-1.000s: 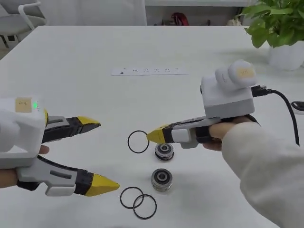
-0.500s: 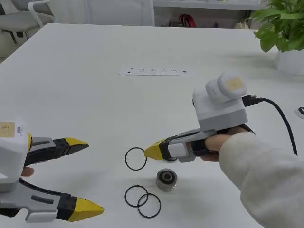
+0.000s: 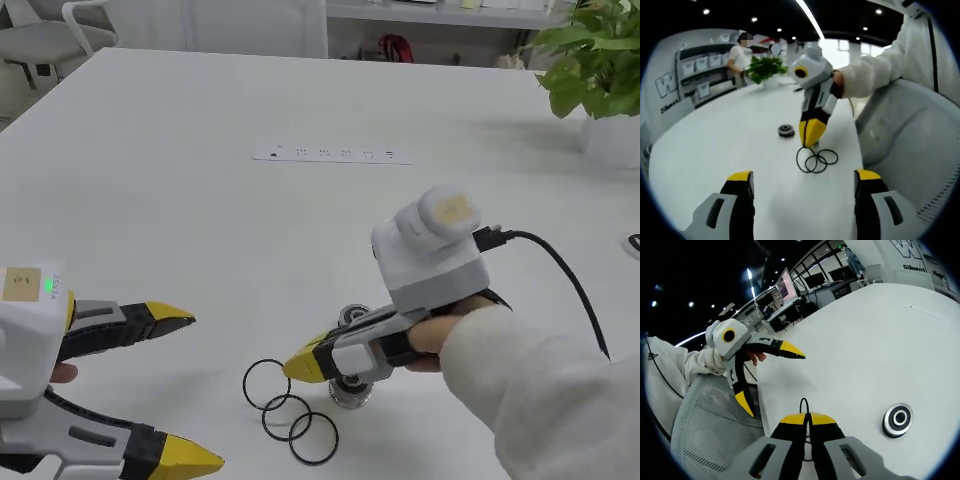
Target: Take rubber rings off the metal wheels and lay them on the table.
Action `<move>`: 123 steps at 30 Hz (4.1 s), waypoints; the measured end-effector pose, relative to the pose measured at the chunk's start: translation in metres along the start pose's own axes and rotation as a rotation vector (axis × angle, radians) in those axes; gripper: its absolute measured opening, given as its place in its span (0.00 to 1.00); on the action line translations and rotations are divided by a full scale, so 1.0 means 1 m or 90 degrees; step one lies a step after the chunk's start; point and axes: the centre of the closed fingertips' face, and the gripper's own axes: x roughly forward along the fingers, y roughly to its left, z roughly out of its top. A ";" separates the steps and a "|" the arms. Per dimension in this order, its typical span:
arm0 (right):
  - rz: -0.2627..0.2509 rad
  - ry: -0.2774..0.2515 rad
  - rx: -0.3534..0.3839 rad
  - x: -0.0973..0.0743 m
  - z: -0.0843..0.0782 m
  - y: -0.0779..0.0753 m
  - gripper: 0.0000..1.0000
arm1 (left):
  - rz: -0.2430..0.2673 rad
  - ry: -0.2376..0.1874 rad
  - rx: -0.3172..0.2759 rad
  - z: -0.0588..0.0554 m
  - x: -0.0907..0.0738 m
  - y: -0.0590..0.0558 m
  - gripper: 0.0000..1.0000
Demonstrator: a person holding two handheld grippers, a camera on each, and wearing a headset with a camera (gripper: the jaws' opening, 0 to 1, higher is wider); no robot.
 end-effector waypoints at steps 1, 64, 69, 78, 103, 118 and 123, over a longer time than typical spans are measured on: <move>0.000 0.003 0.001 0.001 -0.001 0.000 0.00 | -0.001 -0.001 -0.001 0.000 0.000 0.000 0.83; -0.045 0.036 0.008 0.004 -0.017 -0.018 0.00 | -0.018 0.018 -0.001 -0.004 0.004 -0.008 0.81; -0.054 0.029 0.003 0.001 -0.013 -0.020 0.01 | -0.016 0.016 -0.002 -0.003 0.004 -0.007 0.81; -0.074 -0.010 0.001 -0.011 0.001 -0.028 0.02 | -0.011 0.006 -0.010 0.001 0.003 -0.004 0.82; -0.147 -0.195 -0.023 -0.068 0.057 -0.051 0.24 | -0.001 -0.046 -0.023 0.053 -0.001 0.012 0.90; -0.205 -0.256 -0.012 -0.100 0.059 -0.079 0.32 | 0.005 -0.104 0.025 0.128 0.003 0.028 0.89; -0.211 -0.253 -0.005 -0.104 0.053 -0.087 0.32 | -0.002 -0.103 0.050 0.142 0.015 0.031 0.87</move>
